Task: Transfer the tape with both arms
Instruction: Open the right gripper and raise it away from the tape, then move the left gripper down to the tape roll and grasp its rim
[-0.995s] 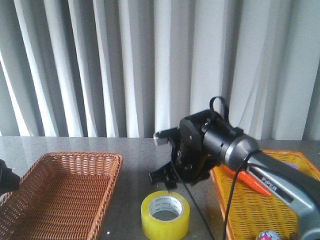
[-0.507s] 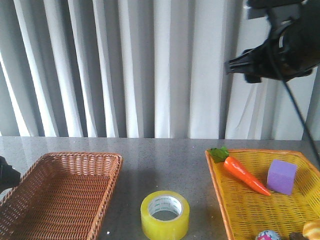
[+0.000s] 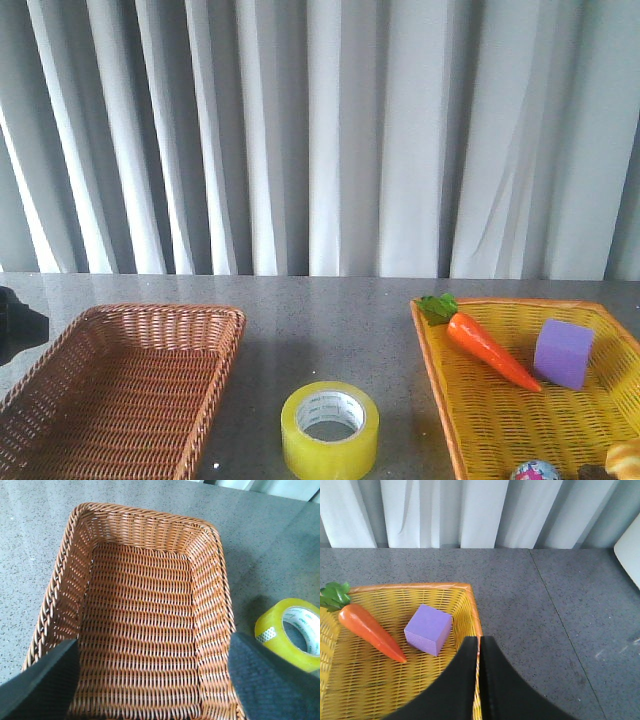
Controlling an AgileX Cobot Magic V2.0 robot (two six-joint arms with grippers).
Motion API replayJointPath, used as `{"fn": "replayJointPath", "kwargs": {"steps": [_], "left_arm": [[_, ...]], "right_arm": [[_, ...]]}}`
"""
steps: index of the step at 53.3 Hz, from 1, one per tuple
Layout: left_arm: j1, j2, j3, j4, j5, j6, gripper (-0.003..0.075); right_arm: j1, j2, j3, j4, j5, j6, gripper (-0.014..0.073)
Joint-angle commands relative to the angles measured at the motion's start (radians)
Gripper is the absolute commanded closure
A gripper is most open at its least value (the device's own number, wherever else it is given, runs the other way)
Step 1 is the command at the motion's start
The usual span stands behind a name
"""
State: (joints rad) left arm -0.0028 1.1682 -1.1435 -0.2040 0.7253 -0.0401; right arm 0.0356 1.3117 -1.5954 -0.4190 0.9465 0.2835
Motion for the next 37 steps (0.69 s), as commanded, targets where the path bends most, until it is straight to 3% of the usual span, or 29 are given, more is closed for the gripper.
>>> {"fn": "replayJointPath", "kwargs": {"steps": [1,7,16,28,37], "left_arm": [[-0.009,-0.020,-0.037,-0.058,-0.075,0.014,0.0134],[-0.009,-0.007,-0.083,-0.154,-0.066,0.128,0.0134],[-0.075,0.094,-0.291,-0.282,0.052,0.258,0.0134],[-0.254,0.284,-0.591,-0.239,0.075,0.260,0.0134],[-0.350,0.450,-0.733,-0.077,0.078,0.216,0.0134]], "right_arm": [[-0.024,-0.067,0.029,0.004,-0.089,0.003,0.0603],[-0.024,-0.100,0.063,0.059,-0.084,0.001,0.0602],[-0.024,-0.134,0.080,0.117,-0.084,-0.001,0.0602],[-0.024,-0.134,0.080,0.123,-0.081,-0.001,0.0602],[-0.024,-0.135,0.080,0.123,-0.078,-0.001,0.0602]]}}
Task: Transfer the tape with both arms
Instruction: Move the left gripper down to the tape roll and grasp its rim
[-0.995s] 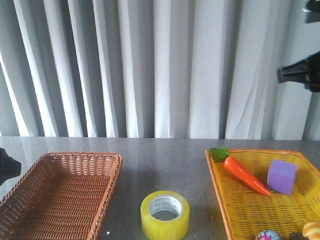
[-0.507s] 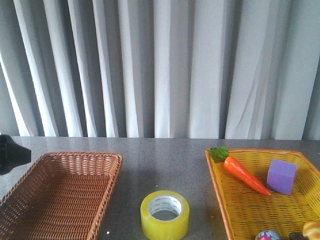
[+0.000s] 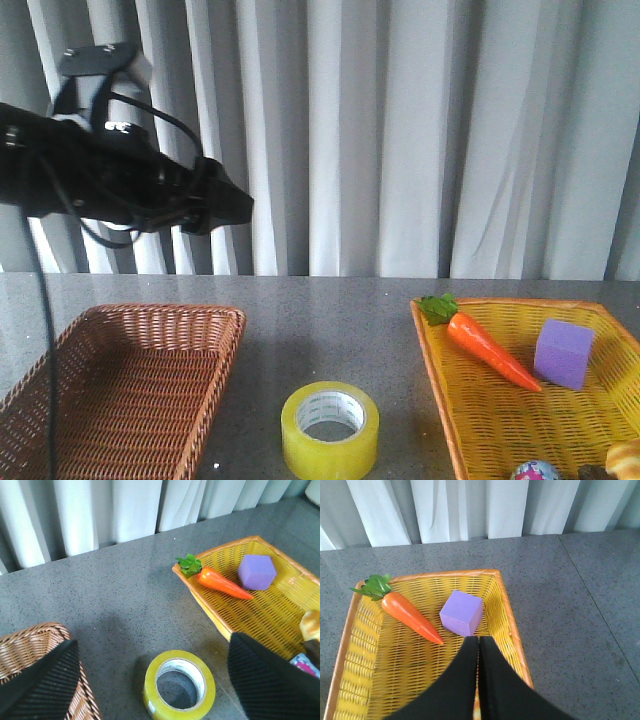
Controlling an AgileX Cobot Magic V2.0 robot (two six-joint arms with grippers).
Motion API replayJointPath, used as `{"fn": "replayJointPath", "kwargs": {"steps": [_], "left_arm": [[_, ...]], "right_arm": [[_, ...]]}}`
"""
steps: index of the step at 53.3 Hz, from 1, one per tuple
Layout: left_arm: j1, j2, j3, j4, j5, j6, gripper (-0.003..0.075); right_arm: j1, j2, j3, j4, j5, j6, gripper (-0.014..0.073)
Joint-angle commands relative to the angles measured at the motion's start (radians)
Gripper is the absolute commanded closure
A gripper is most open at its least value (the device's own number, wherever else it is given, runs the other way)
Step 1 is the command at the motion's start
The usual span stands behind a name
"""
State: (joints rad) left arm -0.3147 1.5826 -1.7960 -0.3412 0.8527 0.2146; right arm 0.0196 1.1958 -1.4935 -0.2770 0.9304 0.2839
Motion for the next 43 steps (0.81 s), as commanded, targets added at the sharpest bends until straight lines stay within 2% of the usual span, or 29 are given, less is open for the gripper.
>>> {"fn": "replayJointPath", "kwargs": {"steps": [1,6,21,30,43], "left_arm": [[-0.047,0.056,-0.089,0.082,-0.047,-0.056,0.0134],[-0.085,0.145,-0.138,0.161,-0.024,-0.124,0.0134],[-0.176,0.352,-0.154,0.311,0.014,-0.166,0.0134],[-0.176,0.428,-0.154,0.304,0.017,-0.296,0.0134],[-0.185,0.487,-0.154,0.302,0.053,-0.310,0.0134]], "right_arm": [[-0.008,-0.019,-0.022,-0.019,-0.062,-0.002,0.0602],[-0.008,-0.019,-0.022,-0.019,-0.062,-0.006,0.0602],[-0.008,-0.019,-0.022,-0.019,-0.062,-0.006,0.0602],[-0.008,-0.019,-0.022,-0.019,-0.062,-0.006,0.0602],[-0.008,-0.019,-0.022,-0.019,-0.062,-0.006,0.0602]]}}
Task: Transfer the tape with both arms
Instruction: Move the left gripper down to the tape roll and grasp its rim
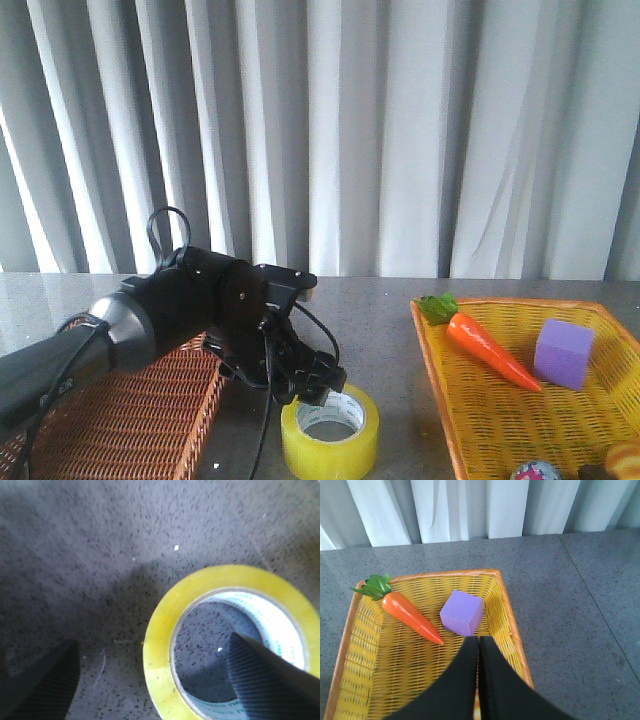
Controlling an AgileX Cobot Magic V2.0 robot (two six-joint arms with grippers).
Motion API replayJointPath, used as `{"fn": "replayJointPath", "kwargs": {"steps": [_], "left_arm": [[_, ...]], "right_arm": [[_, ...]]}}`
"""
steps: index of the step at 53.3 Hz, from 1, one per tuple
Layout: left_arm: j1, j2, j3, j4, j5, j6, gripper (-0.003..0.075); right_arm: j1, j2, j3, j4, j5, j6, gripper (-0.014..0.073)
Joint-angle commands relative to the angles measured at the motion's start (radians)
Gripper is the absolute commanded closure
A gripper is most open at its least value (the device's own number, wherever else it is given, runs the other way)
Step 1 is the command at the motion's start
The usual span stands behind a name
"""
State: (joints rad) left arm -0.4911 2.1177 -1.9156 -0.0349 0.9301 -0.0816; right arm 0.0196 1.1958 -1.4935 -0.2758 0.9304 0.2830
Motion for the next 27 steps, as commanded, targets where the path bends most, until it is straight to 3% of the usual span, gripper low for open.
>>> {"fn": "replayJointPath", "kwargs": {"steps": [1,27], "left_arm": [[-0.010,-0.042,-0.034,-0.004,-0.024,-0.014,0.0134],[-0.010,0.027,-0.034,-0.055,-0.006,-0.088,0.0150]], "right_arm": [[-0.008,-0.019,-0.022,-0.020,-0.062,-0.006,0.0602],[-0.008,-0.019,-0.022,-0.020,-0.062,-0.006,0.0602]]}}
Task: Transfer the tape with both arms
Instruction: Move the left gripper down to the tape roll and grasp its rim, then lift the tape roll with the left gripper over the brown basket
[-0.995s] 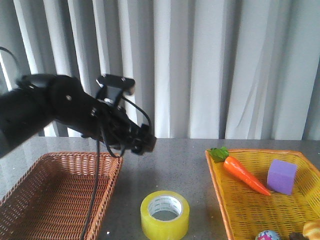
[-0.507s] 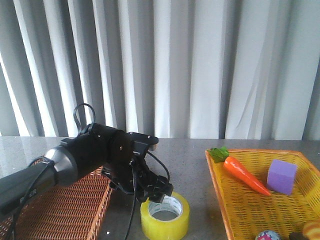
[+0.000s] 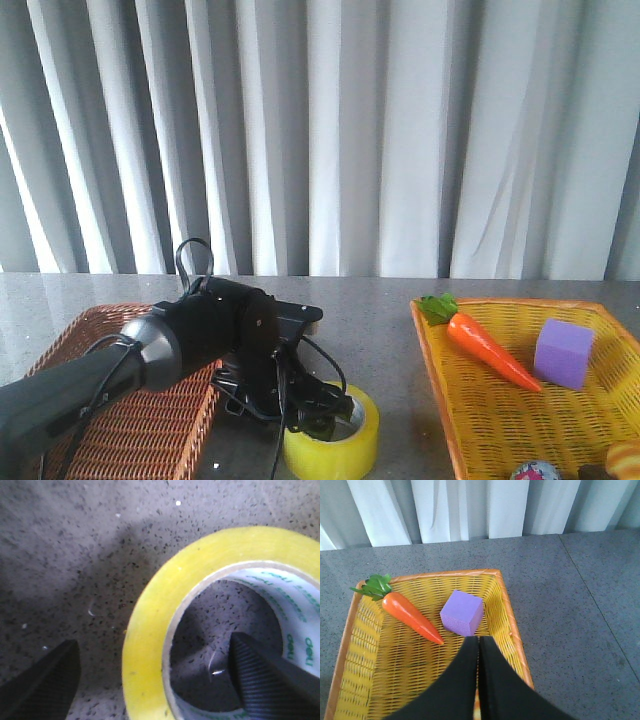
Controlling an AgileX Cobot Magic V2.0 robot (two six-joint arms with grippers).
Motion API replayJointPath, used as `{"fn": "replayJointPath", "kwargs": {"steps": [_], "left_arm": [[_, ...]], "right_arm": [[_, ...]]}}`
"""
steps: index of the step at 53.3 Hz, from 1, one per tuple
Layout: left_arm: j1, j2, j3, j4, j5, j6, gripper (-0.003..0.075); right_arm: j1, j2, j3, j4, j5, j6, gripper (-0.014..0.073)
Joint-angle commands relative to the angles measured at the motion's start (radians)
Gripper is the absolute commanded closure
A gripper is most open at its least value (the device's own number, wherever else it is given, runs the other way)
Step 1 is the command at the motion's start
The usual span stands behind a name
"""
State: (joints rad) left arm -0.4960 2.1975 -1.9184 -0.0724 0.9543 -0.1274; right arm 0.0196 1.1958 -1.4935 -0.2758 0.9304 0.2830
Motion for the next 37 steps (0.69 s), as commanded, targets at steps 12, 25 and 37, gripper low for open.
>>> {"fn": "replayJointPath", "kwargs": {"steps": [12,25,37], "left_arm": [[-0.005,-0.044,-0.031,-0.018,-0.022,-0.096,0.0358],[-0.005,-0.044,-0.031,-0.018,-0.015,-0.099,0.0675],[-0.005,-0.075,-0.062,-0.018,-0.045,-0.093,0.0727]], "right_arm": [[-0.008,-0.019,-0.022,-0.020,-0.061,-0.005,0.0602],[-0.008,-0.019,-0.022,-0.020,-0.061,-0.005,0.0602],[-0.008,-0.019,-0.022,-0.020,-0.061,-0.005,0.0602]]}}
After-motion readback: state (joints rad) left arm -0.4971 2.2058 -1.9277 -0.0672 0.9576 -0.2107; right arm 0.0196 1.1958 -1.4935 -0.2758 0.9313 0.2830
